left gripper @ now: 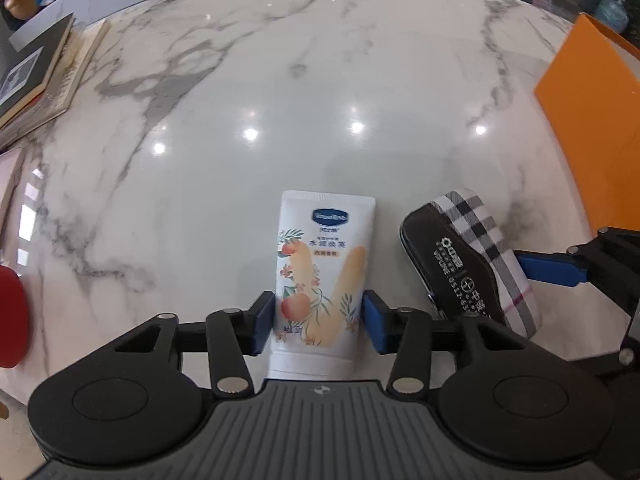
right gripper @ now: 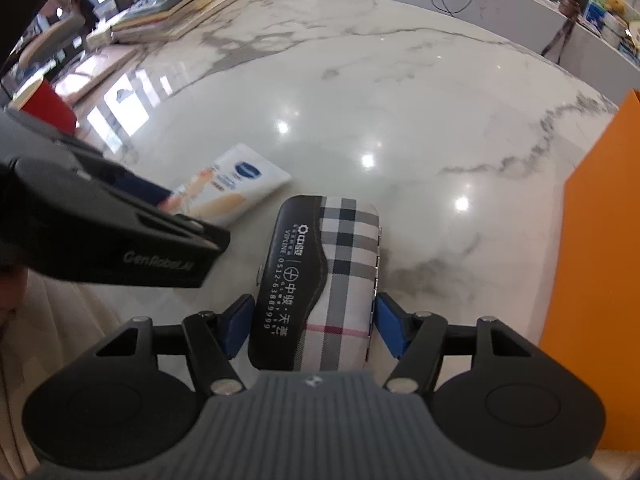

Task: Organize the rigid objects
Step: 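Grasp the plaid case with the right tool while the left tool grasps the Vaseline tube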

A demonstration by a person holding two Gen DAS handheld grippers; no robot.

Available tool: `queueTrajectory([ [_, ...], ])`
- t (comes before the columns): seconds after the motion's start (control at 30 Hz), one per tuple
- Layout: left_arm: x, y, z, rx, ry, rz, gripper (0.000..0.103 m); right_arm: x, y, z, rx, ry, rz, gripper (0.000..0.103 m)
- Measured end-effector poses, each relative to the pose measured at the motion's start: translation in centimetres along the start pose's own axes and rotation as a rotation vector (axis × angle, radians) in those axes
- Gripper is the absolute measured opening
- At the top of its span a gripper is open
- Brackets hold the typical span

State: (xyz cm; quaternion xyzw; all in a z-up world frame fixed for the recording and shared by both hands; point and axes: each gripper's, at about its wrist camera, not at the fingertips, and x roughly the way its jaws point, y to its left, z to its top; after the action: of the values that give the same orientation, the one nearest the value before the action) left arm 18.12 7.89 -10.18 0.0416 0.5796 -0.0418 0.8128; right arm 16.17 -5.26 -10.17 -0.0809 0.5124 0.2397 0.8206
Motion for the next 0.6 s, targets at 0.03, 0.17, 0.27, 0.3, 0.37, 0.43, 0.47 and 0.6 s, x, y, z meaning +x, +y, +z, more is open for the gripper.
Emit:
queueTrajectory([
  [0.03,0.0,0.0,-0.1,-0.004,-0.005,0.002,0.052,-0.1,-0.2,-0.1,0.015,-0.001,0.003,0.065],
  [0.17,-0.8,-0.3,-0.6,-0.031,-0.032,-0.043,0.051,-0.8,-1.1,-0.5,0.074,-0.006,0.032,0.065],
  [0.27,-1.3,-0.7,-1.0,-0.052,-0.038,-0.071,0.051,-1.6,-1.5,-0.6,0.105,-0.024,0.043,0.064],
  [0.3,-1.5,-0.8,-1.0,-0.058,-0.038,-0.075,0.051,-1.9,-1.7,-0.6,0.121,-0.028,0.054,0.064],
  [0.37,-1.7,-0.9,-1.1,-0.074,-0.040,-0.085,0.051,-2.5,-2.1,-0.6,0.149,-0.036,0.074,0.064],
  [0.43,-2.0,-0.9,-1.2,-0.090,-0.042,-0.094,0.051,-3.1,-2.3,-0.7,0.162,-0.046,0.080,0.064],
  [0.47,-2.2,-1.0,-1.2,-0.091,-0.045,-0.092,0.051,-3.5,-2.3,-0.8,0.167,-0.054,0.083,0.064],
  [0.6,-3.0,-1.5,-1.1,-0.089,-0.059,-0.082,0.051,-4.6,-2.7,-1.1,0.185,-0.071,0.102,0.060],
])
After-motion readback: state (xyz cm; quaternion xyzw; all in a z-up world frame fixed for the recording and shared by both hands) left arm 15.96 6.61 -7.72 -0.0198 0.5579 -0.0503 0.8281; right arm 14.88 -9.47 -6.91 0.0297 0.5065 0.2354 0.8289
